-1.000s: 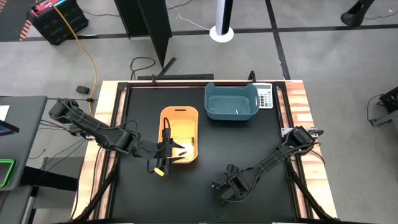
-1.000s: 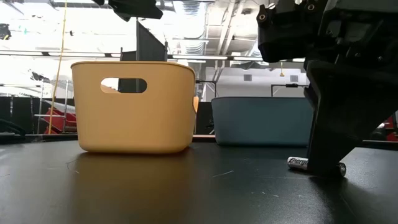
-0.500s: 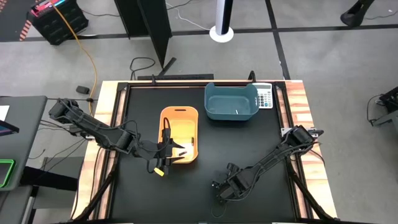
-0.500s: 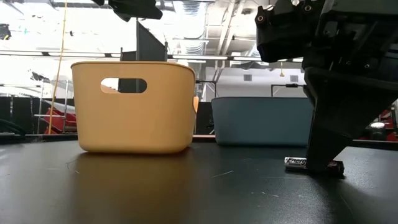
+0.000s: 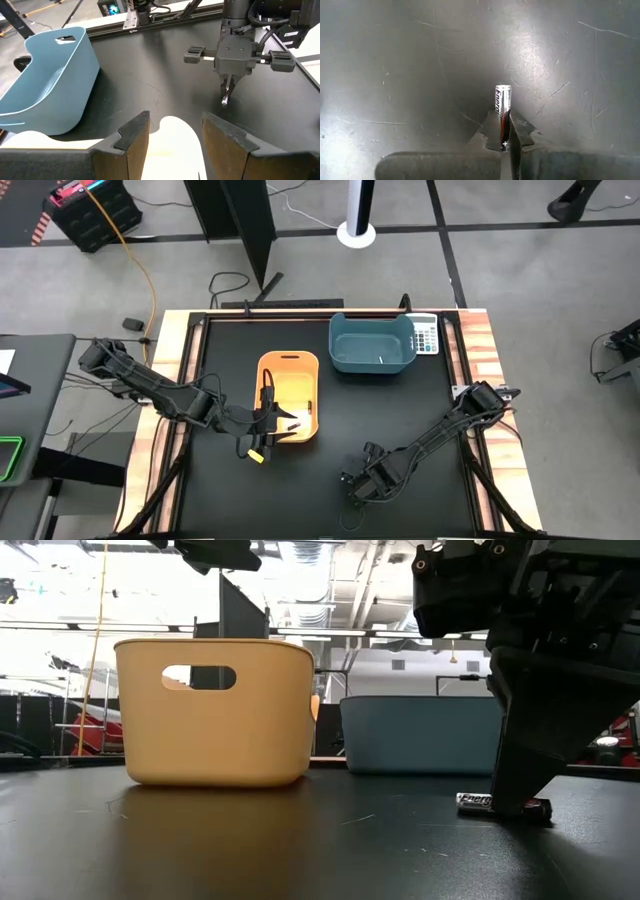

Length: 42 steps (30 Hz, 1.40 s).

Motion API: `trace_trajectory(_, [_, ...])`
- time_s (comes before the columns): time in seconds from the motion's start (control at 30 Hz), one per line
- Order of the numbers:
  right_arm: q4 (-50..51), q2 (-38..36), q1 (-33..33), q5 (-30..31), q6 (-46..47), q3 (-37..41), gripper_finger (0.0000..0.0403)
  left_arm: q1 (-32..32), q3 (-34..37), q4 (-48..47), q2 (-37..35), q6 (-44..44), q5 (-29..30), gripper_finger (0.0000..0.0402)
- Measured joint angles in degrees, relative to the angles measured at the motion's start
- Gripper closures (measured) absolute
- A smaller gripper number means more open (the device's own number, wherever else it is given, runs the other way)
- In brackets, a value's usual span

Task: Sort batteries
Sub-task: Put the silver battery into the blue bin

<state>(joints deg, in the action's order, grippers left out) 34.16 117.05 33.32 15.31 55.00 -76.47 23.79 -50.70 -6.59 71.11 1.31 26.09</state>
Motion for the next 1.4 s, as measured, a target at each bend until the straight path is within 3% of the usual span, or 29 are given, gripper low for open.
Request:
trace_trajectory(1.13, [2.08,-0.44,-0.09,2.89,-5.09,-4.26,0.0392,0.01,0.00,-0.02,0.00,-0.01,-0.02,0.0229])
trace_trajectory(1.4, [8.95,-0.55,-0.15,5.76,-6.08,-8.05,0.0392,0.00,0.00,-0.02,0.00,-0.01,-0.02,0.0229])
